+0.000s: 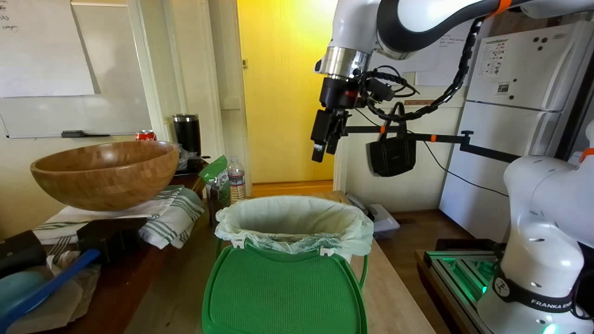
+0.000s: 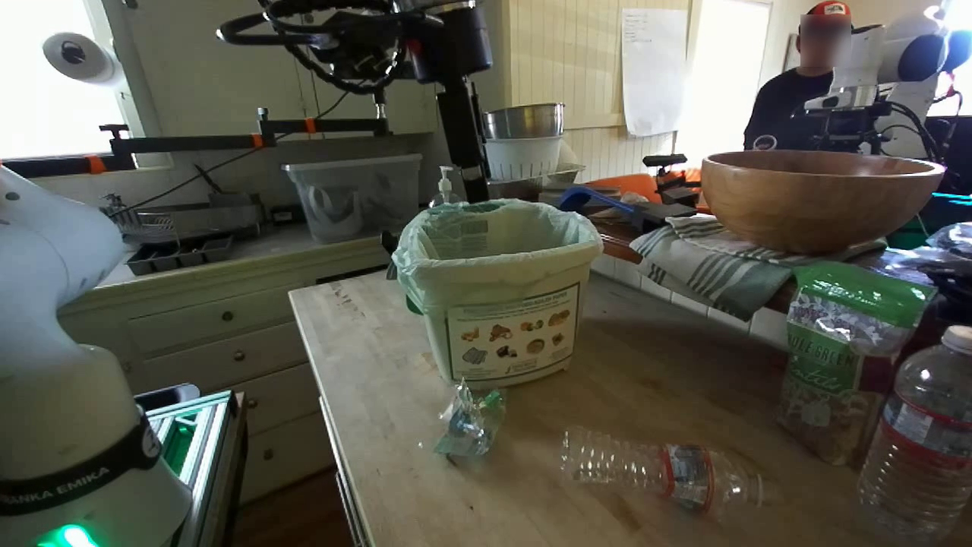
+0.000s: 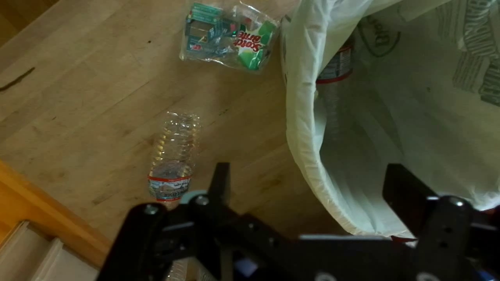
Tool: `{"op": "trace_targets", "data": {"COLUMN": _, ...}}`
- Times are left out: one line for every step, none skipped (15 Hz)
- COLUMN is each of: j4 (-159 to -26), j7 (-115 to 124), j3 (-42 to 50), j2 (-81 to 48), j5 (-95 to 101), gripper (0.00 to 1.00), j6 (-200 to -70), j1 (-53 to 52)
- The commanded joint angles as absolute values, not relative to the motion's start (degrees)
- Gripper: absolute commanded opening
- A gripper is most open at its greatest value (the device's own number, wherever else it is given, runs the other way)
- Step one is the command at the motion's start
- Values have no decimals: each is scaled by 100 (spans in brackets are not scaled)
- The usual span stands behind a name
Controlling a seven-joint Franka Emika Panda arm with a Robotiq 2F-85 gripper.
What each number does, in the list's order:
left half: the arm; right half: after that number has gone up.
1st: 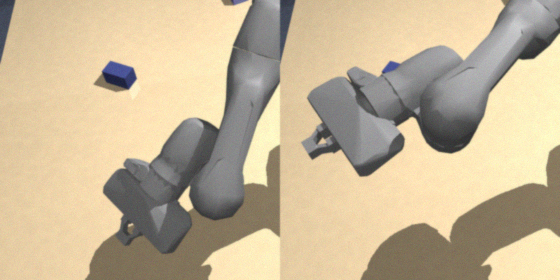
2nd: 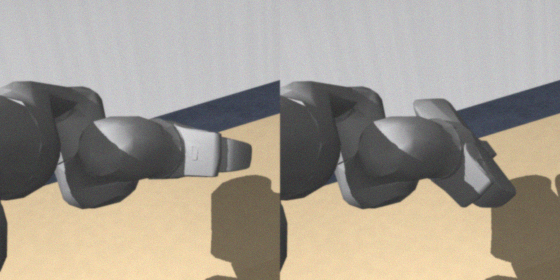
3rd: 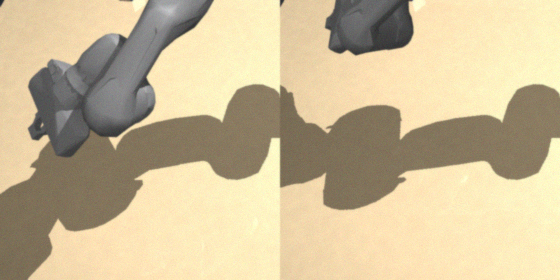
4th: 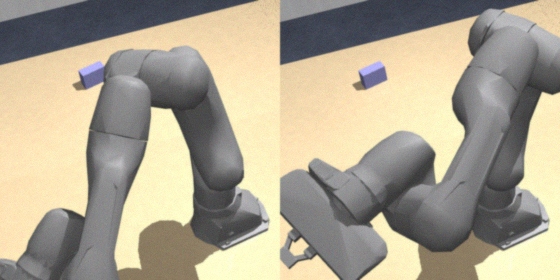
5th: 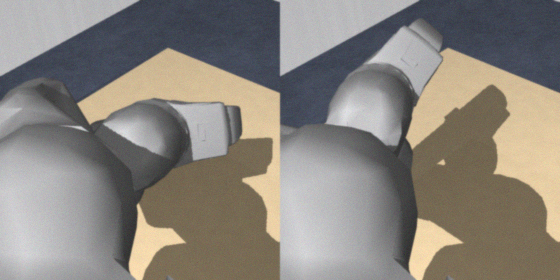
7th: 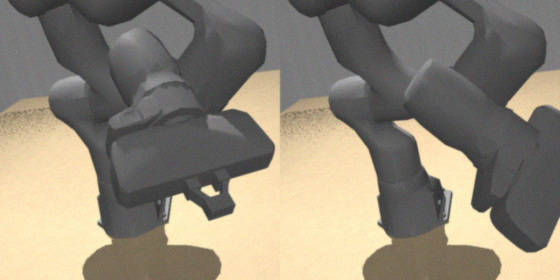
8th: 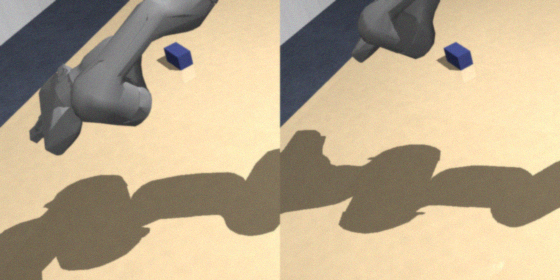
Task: Remove the plastic bottle from the trash can and place it on the counter top
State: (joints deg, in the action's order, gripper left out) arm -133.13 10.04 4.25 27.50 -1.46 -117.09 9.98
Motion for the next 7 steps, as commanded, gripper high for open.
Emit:
{"op": "trace_targets", "data": {"j4": -13316, "j7": 1015, "j3": 455, "j2": 2749, "j5": -131, "gripper": 100, "j6": -11699, "j1": 966}}
{"op": "trace_targets", "data": {"j4": -13330, "j7": 1014, "j3": 459, "j2": 2749, "j5": -131, "gripper": 100, "j6": -11699, "j1": 967}}
{"op": "trace_targets", "data": {"j4": -13338, "j7": 1014, "j3": 460, "j2": 2749, "j5": -131, "gripper": 100, "j6": -11699, "j1": 967}}
{"op": "trace_targets", "data": {"j4": -13340, "j7": 1014, "j3": 460, "j2": 2749, "j5": -131, "gripper": 100, "j6": -11699, "j1": 967}}
{"op": "trace_targets", "data": {"j4": -13340, "j7": 1014, "j3": 460, "j2": 2749, "j5": -131, "gripper": 100, "j6": -11699, "j1": 967}}
{"op": "trace_targets", "data": {"j4": -13340, "j7": 1014, "j3": 460, "j2": 2749, "j5": -131, "gripper": 100, "j6": -11699, "j1": 967}}
{"op": "trace_targets", "data": {"j4": -13340, "j7": 1014, "j3": 460, "j2": 2749, "j5": -131, "gripper": 100, "j6": -11699, "j1": 967}}
